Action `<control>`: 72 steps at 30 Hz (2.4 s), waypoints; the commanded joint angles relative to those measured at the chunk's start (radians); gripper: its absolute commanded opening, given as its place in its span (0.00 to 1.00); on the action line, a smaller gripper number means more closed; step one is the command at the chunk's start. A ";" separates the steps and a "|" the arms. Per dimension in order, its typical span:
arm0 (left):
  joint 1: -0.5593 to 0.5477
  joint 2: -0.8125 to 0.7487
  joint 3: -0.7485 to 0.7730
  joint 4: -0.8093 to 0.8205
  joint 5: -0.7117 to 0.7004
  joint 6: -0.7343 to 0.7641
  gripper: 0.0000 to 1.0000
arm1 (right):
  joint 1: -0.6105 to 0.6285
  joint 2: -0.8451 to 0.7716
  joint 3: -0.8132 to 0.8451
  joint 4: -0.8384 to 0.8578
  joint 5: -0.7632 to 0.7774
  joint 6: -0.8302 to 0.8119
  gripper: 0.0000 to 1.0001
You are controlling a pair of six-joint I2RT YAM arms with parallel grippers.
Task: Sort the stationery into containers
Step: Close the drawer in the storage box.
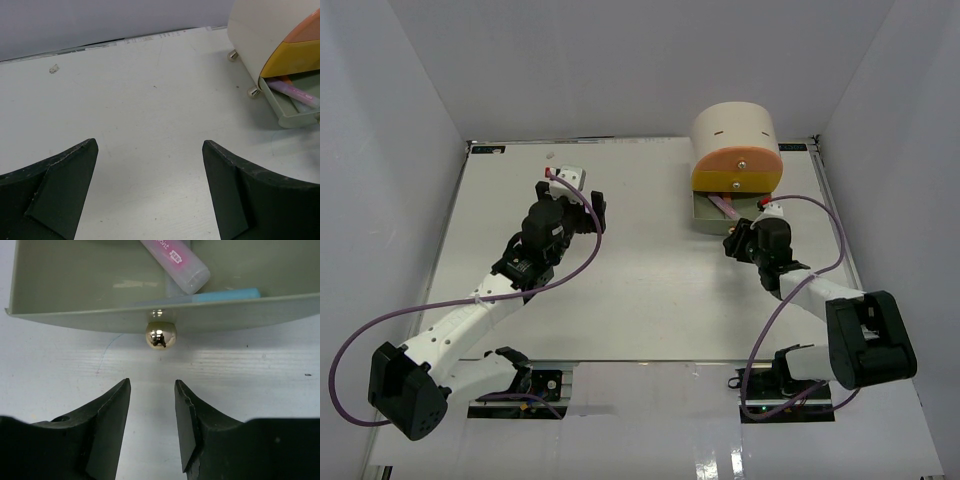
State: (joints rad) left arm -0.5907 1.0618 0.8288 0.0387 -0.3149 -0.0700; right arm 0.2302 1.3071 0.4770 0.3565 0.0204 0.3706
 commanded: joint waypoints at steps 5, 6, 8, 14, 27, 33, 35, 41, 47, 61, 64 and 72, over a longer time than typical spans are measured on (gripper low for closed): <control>0.005 -0.023 -0.010 0.026 -0.016 0.019 0.96 | -0.028 0.093 0.064 0.186 -0.045 -0.004 0.46; 0.005 -0.023 -0.011 0.027 -0.018 0.019 0.96 | -0.029 0.107 0.072 0.190 -0.045 -0.009 0.46; 0.005 -0.022 -0.013 0.027 -0.018 0.021 0.96 | -0.035 0.119 0.092 0.205 -0.050 -0.012 0.43; 0.005 -0.019 -0.013 0.030 -0.023 0.030 0.96 | -0.048 0.161 0.135 0.229 -0.065 -0.016 0.38; 0.005 -0.010 -0.016 0.033 -0.027 0.038 0.96 | -0.069 0.241 0.213 0.263 -0.074 -0.032 0.37; 0.005 -0.008 -0.016 0.033 -0.026 0.039 0.96 | -0.083 0.253 0.230 0.288 -0.097 -0.064 0.40; 0.005 -0.008 -0.016 0.032 -0.027 0.039 0.96 | -0.086 0.273 0.244 0.295 -0.105 -0.071 0.41; 0.005 -0.008 -0.017 0.035 -0.033 0.044 0.96 | -0.095 0.322 0.284 0.340 -0.132 -0.081 0.46; 0.005 -0.005 -0.019 0.038 -0.035 0.049 0.96 | -0.104 0.354 0.299 0.392 -0.142 -0.093 0.52; 0.005 -0.006 -0.025 0.047 -0.039 0.058 0.96 | -0.115 0.440 0.357 0.432 -0.220 -0.099 0.65; 0.005 -0.006 -0.025 0.049 -0.038 0.056 0.96 | -0.114 0.443 0.364 0.441 -0.221 -0.098 0.67; 0.005 -0.013 -0.026 0.052 -0.038 0.058 0.96 | -0.115 0.388 0.325 0.429 -0.203 -0.111 0.74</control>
State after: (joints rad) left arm -0.5907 1.0645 0.8082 0.0765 -0.3405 -0.0216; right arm 0.1200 1.7432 0.7963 0.7177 -0.1921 0.2939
